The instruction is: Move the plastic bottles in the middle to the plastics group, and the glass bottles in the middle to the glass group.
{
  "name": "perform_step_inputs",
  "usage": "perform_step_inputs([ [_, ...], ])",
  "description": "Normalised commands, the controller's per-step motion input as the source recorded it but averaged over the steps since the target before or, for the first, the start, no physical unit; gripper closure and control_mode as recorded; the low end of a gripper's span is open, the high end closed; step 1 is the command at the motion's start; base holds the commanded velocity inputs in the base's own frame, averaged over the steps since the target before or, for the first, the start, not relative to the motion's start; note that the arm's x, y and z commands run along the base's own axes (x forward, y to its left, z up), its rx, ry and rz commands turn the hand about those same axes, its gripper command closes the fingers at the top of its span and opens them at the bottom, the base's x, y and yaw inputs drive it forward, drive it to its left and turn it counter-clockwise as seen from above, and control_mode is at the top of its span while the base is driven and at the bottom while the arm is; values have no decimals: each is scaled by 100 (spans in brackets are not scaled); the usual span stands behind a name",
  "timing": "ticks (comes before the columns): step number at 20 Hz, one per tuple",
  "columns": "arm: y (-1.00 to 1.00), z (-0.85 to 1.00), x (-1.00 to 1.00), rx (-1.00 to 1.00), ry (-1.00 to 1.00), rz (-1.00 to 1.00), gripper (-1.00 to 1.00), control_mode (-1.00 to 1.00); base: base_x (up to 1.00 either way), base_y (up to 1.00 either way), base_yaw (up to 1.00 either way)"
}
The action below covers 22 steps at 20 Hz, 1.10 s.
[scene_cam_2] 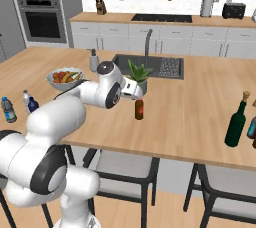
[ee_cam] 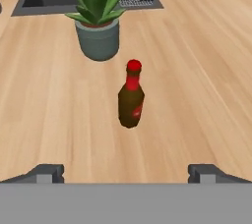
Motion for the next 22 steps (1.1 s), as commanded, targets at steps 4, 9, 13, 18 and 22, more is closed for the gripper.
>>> perform_step_inputs([
  [4,-8,-12,0,2,0,0,-100,-100,0,0,0],
  [9,8,-47,15,0,0,0,-100,-100,0,0,0],
  [13,0,-29,31,0,0,0,-100,-100,0,0,0],
  [18,-7,-2,29,0,0,0,-100,-100,0,0,0],
  [22,-11,0,19,0,0,0,-100,-100,0,0,0],
])
